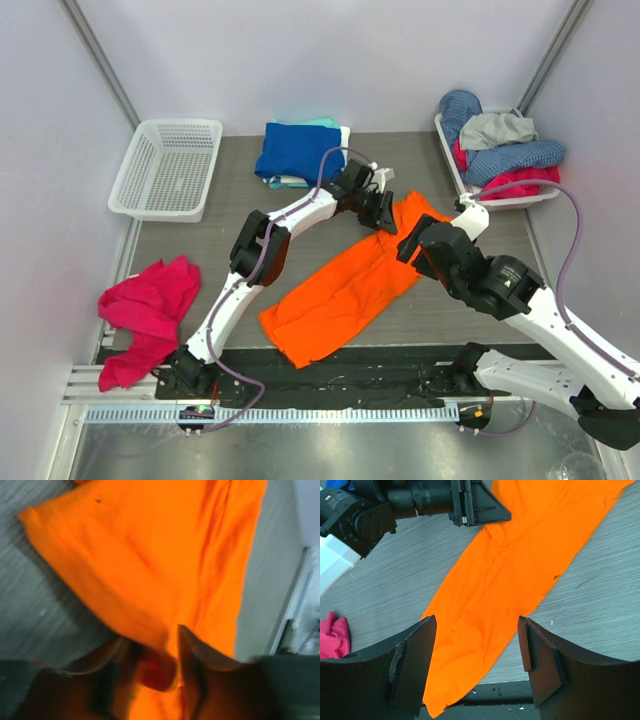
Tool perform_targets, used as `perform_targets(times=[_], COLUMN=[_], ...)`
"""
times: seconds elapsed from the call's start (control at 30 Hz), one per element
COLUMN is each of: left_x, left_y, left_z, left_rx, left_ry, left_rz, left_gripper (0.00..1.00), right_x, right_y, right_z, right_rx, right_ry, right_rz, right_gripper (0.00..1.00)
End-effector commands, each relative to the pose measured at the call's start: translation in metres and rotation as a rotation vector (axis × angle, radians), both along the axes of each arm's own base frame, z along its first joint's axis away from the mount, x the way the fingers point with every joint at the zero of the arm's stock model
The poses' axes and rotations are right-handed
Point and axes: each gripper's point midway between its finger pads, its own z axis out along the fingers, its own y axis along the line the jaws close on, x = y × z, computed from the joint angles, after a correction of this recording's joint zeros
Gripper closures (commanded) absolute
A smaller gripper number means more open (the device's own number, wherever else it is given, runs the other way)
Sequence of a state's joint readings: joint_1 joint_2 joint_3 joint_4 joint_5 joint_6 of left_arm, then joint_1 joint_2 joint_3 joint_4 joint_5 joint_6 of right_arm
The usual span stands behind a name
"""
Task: Fold and stack the t-shirts
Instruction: Fold the tshirt
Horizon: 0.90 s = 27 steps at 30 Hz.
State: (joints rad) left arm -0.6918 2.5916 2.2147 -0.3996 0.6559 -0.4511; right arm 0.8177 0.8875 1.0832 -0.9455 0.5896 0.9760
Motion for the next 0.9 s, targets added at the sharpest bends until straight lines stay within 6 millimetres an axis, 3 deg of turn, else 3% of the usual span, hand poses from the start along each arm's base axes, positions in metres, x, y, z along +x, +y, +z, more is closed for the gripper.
perform_targets(times=[0.0, 0.03, 0.13, 0.27, 0.5, 0.67, 0.7, 0.77, 0.8, 0.87], left_x=[-0.006, -0.004, 0.004, 0.03, 0.112, 0.142, 0.145, 0.146, 0.146, 0.141], left_y=[0.004, 0.006, 0.01, 0.022, 0.067, 0.079, 0.081, 0.078, 0.078, 0.078], left_z=[-0.029, -0.03, -0.031, -0.025, 0.008, 0.03, 0.031, 0.039, 0.043, 0.062], left_rx=[0.047, 0.047, 0.049, 0.025, -0.056, -0.106, -0.112, -0.139, -0.144, -0.162], left_ry=[0.071, 0.071, 0.081, 0.071, 0.033, 0.004, 0.006, 0.015, 0.01, -0.015], left_rz=[0.001, 0.006, 0.036, 0.117, 0.418, 0.518, 0.522, 0.512, 0.508, 0.497], left_gripper=[0.72, 0.84, 1.0, 1.0, 1.0, 1.0, 0.9, 0.46, 0.03, 0.0], right_x=[0.002, 0.002, 0.001, 0.0, -0.002, -0.003, -0.003, -0.004, -0.005, -0.008], right_y=[-0.011, -0.011, -0.012, -0.012, -0.011, -0.01, -0.011, -0.01, -0.009, -0.007], right_z=[0.013, 0.012, 0.009, 0.003, -0.006, -0.009, -0.009, -0.012, -0.016, -0.026], right_rx=[0.02, 0.019, 0.016, 0.014, 0.023, 0.025, 0.026, 0.027, 0.029, 0.025], right_ry=[-0.047, -0.045, -0.04, -0.026, -0.004, 0.0, 0.001, 0.011, 0.021, 0.048], right_rz=[-0.054, -0.055, -0.057, -0.057, -0.064, -0.062, -0.063, -0.057, -0.059, -0.051], right_gripper=[0.26, 0.26, 0.26, 0.26, 0.26, 0.26, 0.26, 0.26, 0.25, 0.25])
